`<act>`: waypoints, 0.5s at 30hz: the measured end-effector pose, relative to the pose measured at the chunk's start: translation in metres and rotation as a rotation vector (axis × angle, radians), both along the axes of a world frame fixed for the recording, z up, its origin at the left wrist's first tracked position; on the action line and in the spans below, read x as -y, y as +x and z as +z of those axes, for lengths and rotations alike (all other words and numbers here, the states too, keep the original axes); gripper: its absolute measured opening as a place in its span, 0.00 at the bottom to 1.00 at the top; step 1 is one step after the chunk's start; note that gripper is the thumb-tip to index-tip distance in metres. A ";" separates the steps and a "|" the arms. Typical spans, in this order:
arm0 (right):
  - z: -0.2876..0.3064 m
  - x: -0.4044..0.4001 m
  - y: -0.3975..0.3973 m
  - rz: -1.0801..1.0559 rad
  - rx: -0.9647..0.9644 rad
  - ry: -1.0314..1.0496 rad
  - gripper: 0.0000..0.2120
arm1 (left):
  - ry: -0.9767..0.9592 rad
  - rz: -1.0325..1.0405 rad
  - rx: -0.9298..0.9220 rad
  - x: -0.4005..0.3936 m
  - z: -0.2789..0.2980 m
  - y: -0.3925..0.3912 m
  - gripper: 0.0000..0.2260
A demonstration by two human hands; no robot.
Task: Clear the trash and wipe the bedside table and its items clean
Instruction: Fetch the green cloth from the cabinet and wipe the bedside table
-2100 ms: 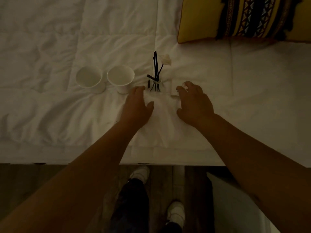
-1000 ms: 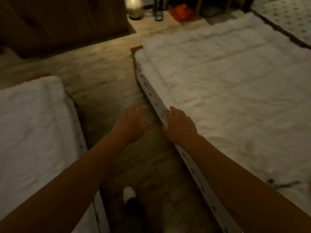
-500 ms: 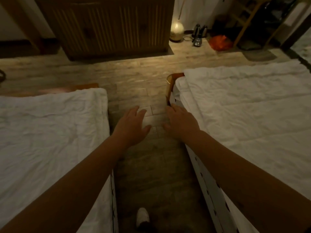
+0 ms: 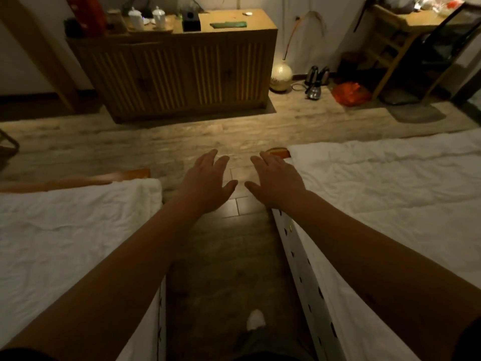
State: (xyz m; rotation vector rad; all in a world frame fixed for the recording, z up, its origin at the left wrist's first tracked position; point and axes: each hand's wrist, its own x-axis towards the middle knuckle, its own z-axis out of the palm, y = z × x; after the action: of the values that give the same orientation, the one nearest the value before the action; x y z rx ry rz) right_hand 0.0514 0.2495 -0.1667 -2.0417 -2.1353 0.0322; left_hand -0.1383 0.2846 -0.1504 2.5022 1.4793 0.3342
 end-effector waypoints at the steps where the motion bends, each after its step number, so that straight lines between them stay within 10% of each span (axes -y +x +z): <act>1: 0.005 -0.017 0.010 0.004 -0.002 -0.004 0.34 | 0.004 0.007 0.012 -0.016 0.005 0.009 0.31; 15: 0.023 -0.262 0.076 0.022 0.045 -0.021 0.33 | 0.049 0.070 0.007 -0.248 0.024 0.066 0.31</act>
State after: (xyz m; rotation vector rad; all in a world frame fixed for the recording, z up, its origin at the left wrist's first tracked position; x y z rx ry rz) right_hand 0.1277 0.5111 -0.1438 -2.0495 -2.1926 0.0115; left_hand -0.0724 0.5327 -0.1259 2.4883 1.5781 0.3956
